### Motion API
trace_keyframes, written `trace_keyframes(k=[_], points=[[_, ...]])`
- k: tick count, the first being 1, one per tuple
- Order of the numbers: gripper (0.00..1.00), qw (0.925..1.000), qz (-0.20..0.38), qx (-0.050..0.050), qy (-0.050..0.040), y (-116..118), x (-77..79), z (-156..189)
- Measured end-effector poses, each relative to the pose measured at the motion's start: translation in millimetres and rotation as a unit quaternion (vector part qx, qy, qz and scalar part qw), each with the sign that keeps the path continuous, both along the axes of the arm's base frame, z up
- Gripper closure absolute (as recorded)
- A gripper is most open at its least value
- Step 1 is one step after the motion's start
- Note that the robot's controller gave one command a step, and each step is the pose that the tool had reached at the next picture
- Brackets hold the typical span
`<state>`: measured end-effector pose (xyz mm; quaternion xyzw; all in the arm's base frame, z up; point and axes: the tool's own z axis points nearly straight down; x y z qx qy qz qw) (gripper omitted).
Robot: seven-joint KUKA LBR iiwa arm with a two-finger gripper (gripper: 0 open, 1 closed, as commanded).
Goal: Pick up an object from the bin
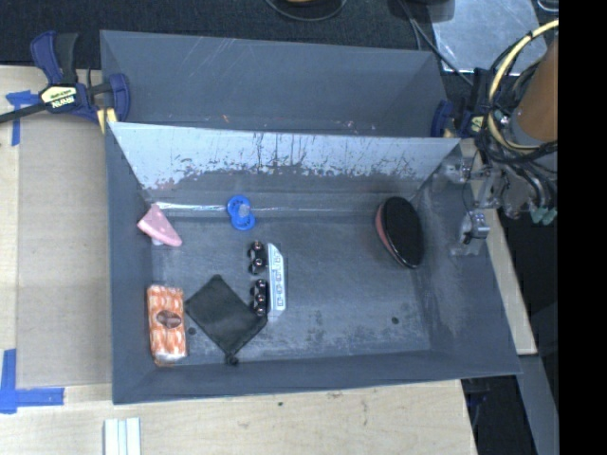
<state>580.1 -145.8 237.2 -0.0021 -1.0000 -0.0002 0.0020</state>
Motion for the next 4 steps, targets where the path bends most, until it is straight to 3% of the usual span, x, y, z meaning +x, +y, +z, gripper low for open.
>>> trace_keyframes(k=[1,2,3,4], points=[[0.00,1.0000,0.002,-0.001,-0.0044,1,1.7,5],[0.00,0.9985,0.055,-0.001,-0.0046,12,18.8,-89],[0.00,0.9982,0.060,-0.001,-0.0054,10,31.4,-113],[0.00,0.9959,0.090,0.001,-0.0042,57,34.3,-168]])
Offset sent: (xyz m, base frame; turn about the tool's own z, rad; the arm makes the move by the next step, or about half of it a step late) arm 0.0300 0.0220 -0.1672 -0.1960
